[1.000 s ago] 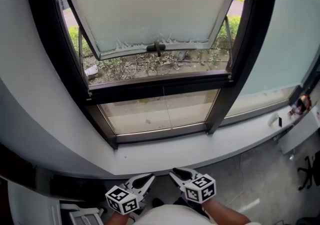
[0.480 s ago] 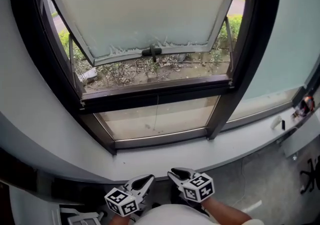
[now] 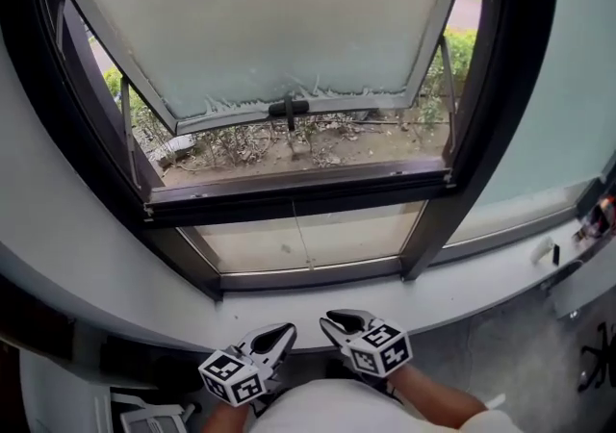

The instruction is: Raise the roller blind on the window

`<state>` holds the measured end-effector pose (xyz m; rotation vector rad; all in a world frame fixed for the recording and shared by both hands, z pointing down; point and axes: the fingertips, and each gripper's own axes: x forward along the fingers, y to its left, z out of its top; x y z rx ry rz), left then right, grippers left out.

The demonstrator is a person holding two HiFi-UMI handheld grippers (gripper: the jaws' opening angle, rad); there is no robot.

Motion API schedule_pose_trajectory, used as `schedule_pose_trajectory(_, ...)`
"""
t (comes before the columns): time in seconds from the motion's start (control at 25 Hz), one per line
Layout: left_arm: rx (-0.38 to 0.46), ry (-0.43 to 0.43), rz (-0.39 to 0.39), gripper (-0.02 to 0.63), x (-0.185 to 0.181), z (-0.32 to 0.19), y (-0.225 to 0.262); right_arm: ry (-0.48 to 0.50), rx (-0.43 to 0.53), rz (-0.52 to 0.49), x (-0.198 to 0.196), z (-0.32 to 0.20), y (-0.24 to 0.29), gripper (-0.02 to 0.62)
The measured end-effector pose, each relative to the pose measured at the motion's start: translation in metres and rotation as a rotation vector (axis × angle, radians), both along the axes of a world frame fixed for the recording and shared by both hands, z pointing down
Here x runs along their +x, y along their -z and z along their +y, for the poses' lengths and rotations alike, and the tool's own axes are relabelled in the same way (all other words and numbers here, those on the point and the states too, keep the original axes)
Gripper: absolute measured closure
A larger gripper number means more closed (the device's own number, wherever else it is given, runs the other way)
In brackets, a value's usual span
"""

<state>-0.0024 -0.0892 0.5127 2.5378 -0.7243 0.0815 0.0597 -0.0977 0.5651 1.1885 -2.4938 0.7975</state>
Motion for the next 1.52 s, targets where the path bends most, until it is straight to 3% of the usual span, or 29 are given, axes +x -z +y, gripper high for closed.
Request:
schedule_pose_trajectory(0.24,0.010,-0.006,-0.024,0.584,0.011,-0.020,0.001,0.000,-0.003,0.018,0.015,-0.016,-0.003,0.517)
schedule_pose_trajectory(1.16,0.033,-0.063,-0.044,0.584,-0.045,-0.083,0.007,-0.154,0.020,0.068,-0.011,-0.058,0.002,0.517)
schedule_pose_trajectory(1.52,0.094,-0.089,-0.066,0.584,-0.048,-0.105,0.017,-0.182,0.058,0.104,-0.003,-0.079,0.015,0.517)
